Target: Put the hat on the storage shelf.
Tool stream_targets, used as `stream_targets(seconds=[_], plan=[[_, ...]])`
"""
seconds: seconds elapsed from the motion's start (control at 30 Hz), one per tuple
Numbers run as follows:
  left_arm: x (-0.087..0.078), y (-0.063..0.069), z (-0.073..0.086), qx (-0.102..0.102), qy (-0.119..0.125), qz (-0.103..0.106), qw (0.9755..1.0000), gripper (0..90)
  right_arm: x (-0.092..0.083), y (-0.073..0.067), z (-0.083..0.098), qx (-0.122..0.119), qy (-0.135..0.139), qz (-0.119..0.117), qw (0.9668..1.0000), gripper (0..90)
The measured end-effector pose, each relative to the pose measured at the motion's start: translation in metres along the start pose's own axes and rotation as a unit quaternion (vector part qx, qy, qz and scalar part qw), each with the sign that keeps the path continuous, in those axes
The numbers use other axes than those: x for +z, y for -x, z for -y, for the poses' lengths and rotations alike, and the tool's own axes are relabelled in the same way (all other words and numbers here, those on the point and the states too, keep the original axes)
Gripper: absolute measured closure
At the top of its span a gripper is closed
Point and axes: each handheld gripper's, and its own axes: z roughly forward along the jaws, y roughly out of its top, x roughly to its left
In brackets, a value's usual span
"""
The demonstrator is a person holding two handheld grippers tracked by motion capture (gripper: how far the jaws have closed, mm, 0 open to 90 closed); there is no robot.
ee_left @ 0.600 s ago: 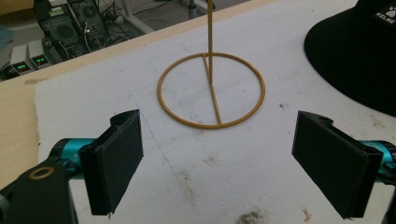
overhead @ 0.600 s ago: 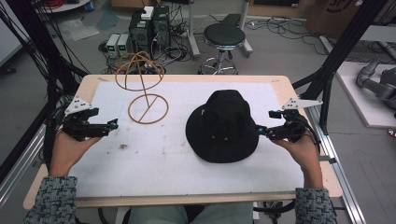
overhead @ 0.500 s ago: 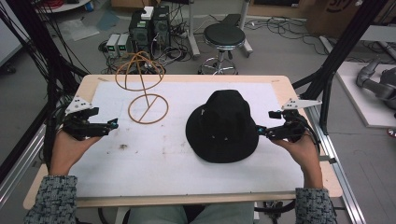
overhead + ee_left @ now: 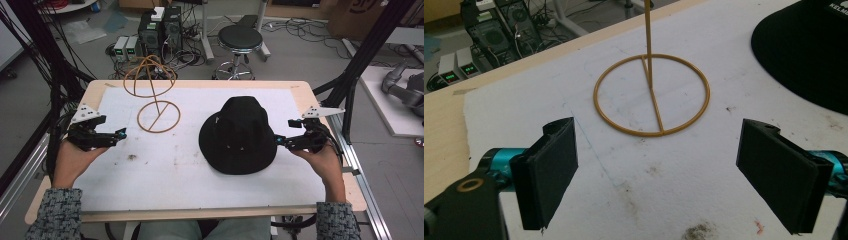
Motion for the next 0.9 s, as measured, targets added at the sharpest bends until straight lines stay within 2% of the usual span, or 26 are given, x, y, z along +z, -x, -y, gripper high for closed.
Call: stream_targets(seconds=[0.33, 0.67, 0.9], plan=[[0.001, 0.000, -0.001, 0.004, -0.003, -0.001, 1.0000, 17.0, -0.001, -0.001, -0.001, -0.004, 0.003, 0.000, 1.0000, 10.7], [0.001, 0.001, 0.002, 0.010, -0.012, -0.002, 0.9999, 17.0, 0.004, -0.006, -0.012, -0.009, 0.019, -0.005, 0.9998, 10.6], [0.000, 0.000, 0.005, 0.004, -0.011, -0.005, 0.9999, 17.0, 0.009, -0.008, -0.022, -0.014, 0.033, -0.005, 0.9993, 10.7]])
